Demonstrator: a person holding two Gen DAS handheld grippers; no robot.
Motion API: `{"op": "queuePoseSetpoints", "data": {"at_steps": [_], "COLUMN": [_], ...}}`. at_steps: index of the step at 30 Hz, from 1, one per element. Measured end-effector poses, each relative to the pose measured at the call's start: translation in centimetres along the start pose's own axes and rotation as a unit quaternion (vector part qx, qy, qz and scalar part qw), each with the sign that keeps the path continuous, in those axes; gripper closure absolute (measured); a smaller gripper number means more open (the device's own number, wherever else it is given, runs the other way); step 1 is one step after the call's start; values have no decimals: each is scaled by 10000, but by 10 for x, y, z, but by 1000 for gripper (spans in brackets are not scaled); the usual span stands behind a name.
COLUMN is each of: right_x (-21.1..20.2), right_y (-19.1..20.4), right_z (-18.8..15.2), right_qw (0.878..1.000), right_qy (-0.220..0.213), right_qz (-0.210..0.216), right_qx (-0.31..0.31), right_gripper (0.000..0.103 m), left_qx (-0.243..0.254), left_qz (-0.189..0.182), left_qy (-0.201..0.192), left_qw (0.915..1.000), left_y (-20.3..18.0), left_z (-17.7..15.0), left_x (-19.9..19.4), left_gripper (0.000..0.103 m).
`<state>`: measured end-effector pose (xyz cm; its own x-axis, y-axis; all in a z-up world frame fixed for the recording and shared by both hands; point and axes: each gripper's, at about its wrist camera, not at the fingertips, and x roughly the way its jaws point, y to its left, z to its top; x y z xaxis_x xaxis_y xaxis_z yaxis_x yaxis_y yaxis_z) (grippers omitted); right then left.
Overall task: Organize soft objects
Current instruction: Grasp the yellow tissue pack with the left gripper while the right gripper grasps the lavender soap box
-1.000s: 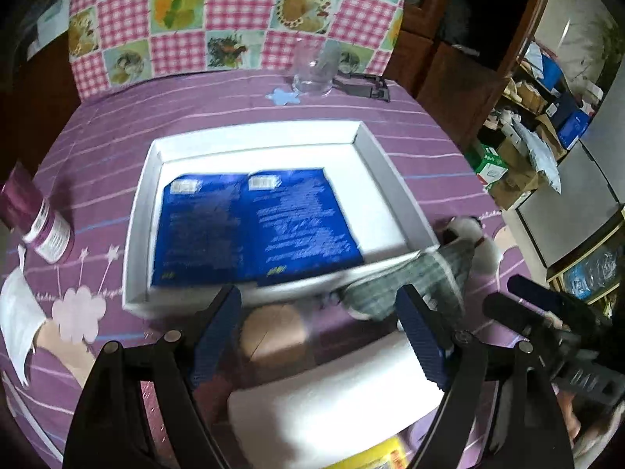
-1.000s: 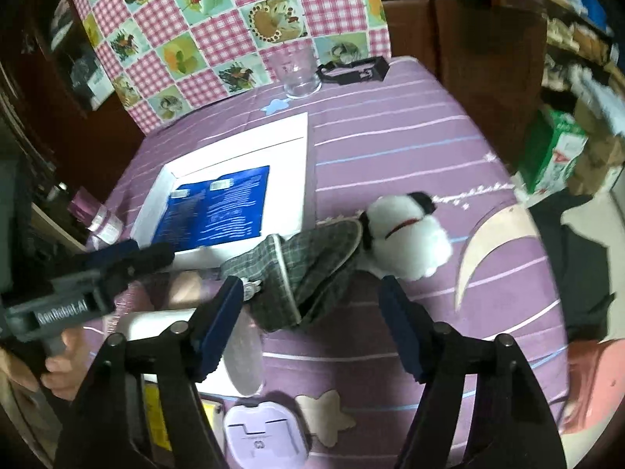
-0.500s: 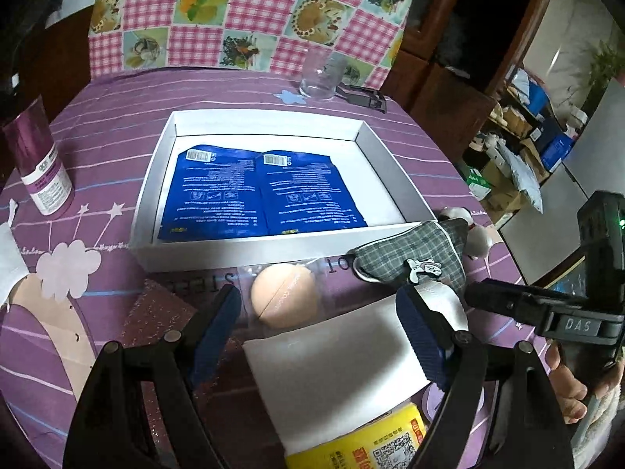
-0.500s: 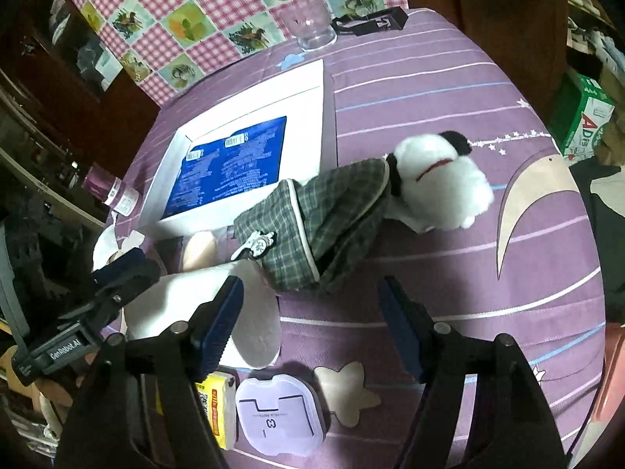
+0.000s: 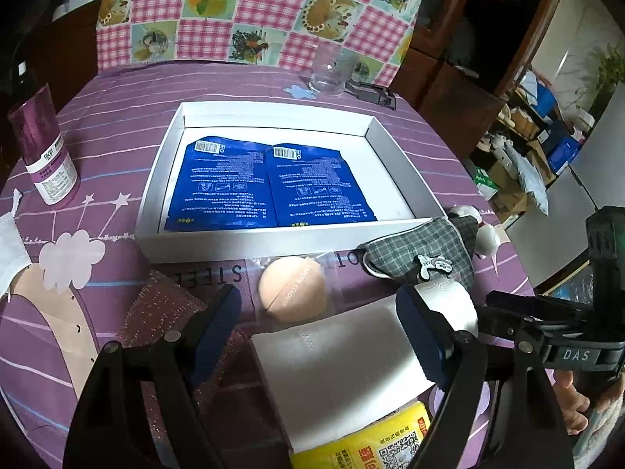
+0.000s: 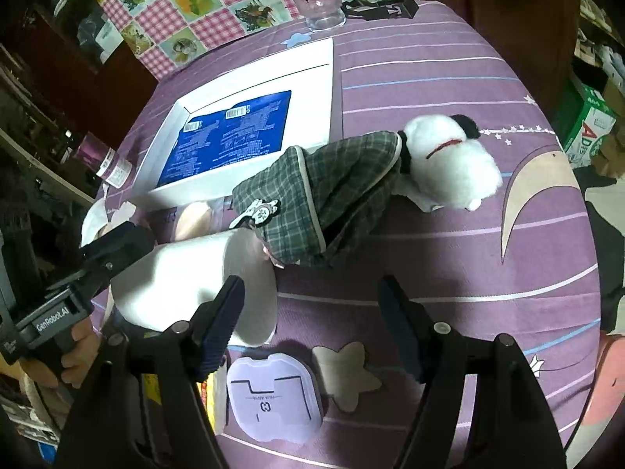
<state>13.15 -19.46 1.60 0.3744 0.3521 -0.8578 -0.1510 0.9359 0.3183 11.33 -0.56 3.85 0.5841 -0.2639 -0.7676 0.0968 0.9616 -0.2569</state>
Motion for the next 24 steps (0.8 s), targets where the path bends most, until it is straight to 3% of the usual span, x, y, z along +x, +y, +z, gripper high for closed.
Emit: {"op": "queuePoseSetpoints", "data": {"at_steps": [4, 15, 20, 24], "right_x": [-1, -23, -25, -31], "right_y": [1, 18, 19, 18], "right_z": [-2, -23, -33, -44], "right_qw": [9998, 9970, 9938, 9906], "right_qy": [-10, -371, -619, -816], "right_qz": [-205, -137, -389, -312], "right_qx": [-75, -665, -843, -1057], "right_gripper": [31, 31, 35, 37], "left_qx": [73, 397, 637, 630], "left_qz": [3, 29, 666, 721], "left_qy": [36, -172, -788, -1313], "left_qw": [10000, 9991, 9926, 9867], "left_y": [-4, -24, -39, -38], "left_z": [-2, -8, -18, -35], "left_x": [1, -8, -29, -56], "left_gripper": [21, 21, 21, 21]}}
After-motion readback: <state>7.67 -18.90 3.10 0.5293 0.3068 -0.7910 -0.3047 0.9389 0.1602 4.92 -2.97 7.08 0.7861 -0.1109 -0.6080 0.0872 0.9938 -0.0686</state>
